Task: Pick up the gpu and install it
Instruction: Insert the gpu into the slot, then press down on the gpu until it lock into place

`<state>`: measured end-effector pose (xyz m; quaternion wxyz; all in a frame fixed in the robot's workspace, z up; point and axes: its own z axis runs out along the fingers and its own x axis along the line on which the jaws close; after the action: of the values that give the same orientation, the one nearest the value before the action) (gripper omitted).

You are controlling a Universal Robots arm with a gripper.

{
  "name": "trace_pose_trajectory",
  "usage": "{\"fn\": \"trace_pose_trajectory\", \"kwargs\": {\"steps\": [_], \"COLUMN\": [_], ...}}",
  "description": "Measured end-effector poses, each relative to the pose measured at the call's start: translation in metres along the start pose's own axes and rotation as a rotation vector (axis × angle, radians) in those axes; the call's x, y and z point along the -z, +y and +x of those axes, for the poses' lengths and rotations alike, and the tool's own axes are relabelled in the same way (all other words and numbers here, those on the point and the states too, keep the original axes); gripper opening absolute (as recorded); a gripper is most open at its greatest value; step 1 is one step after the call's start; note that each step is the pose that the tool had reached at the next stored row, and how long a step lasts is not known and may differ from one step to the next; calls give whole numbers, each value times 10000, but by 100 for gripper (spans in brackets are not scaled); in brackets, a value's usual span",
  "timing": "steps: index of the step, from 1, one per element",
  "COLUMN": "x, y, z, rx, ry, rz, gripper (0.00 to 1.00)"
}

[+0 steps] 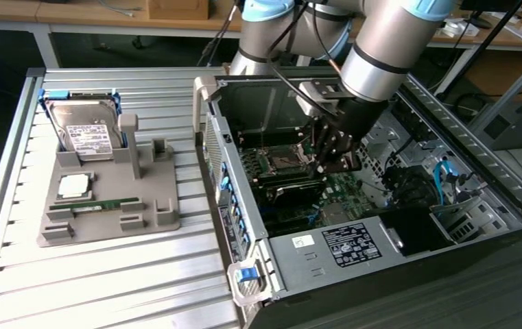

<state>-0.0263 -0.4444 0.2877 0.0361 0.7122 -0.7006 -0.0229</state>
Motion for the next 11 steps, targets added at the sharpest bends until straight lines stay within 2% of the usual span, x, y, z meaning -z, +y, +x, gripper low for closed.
{"fn": "trace_pose_trajectory", "kwargs": {"steps": [2, 11], "x": [2, 2], "y": [-26, -27], "z": [0, 0], "rx": [15, 14], "ry": [1, 1], "rz": [-7, -8], "gripper": [11, 11]}}
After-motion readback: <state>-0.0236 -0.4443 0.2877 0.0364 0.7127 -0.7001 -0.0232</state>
